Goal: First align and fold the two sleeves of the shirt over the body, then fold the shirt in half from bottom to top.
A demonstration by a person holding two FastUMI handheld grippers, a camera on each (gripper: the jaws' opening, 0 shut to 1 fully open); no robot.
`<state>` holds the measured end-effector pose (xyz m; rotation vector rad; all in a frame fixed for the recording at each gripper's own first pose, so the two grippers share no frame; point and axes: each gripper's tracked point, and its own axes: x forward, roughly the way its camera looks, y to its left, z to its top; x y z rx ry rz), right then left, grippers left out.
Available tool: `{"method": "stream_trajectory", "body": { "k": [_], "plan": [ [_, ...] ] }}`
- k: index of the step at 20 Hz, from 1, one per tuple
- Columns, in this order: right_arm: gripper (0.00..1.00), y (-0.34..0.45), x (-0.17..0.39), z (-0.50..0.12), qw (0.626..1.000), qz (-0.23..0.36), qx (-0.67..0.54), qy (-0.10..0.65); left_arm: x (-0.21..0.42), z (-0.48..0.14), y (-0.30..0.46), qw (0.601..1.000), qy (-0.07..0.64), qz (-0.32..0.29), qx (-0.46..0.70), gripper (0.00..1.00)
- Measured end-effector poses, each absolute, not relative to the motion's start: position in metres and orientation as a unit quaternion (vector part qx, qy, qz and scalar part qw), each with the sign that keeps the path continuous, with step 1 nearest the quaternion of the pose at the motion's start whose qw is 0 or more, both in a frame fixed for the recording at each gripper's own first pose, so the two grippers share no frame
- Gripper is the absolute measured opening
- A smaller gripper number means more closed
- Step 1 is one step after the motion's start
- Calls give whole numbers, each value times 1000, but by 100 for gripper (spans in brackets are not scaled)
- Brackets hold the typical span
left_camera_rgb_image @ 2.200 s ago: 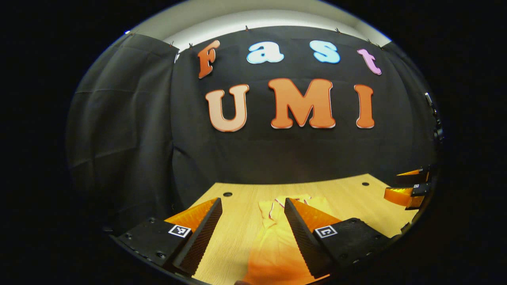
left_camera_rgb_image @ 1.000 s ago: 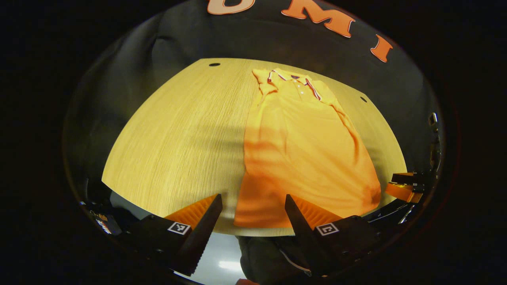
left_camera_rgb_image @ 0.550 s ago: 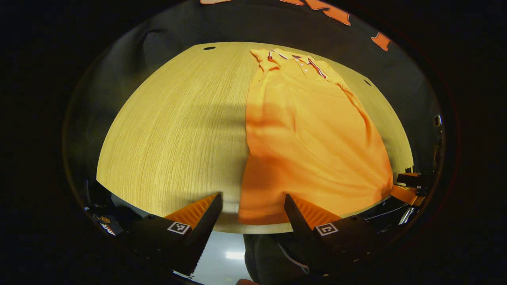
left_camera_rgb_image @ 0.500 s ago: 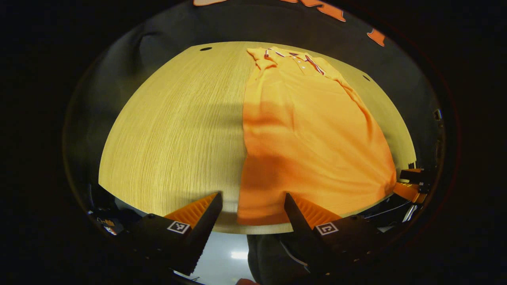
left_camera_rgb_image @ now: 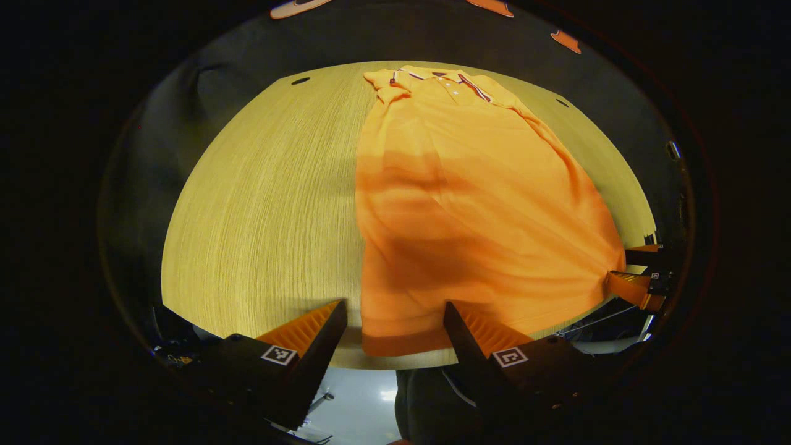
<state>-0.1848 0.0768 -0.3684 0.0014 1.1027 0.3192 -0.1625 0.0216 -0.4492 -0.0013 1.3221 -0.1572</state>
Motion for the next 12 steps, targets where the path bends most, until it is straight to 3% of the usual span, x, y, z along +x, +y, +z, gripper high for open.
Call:
{"method": "stream_trajectory", "body": {
  "k": [2, 3, 4, 5, 6, 7, 11, 12],
  "plan": [
    [92, 77, -182, -370, 838, 151, -20, 524, -160, -448, 17, 784, 615, -83, 3, 97],
    [85, 74, -180, -371, 836, 145, -28, 529, -157, -449, 15, 785, 613, -87, 3, 89],
    [59, 74, -179, -371, 837, 137, -18, 529, -156, -450, 12, 783, 616, -91, 3, 64],
    [51, 73, -175, -370, 838, 125, -6, 531, -153, -450, 9, 782, 616, -96, 0, 55],
    [27, 77, -178, -370, 834, 130, 12, 536, -151, -450, 5, 782, 615, -95, -10, 31],
    [19, 85, -182, -369, 825, 148, 29, 545, -152, -449, 2, 778, 620, -101, -11, 14],
    [8, 111, -186, -358, 804, 164, 155, 550, -136, -441, 3, 799, 591, -104, -30, 12],
    [8, 114, -187, -357, 802, 165, 167, 549, -132, -444, 6, 801, 589, -98, -43, 2]
  ]
}}
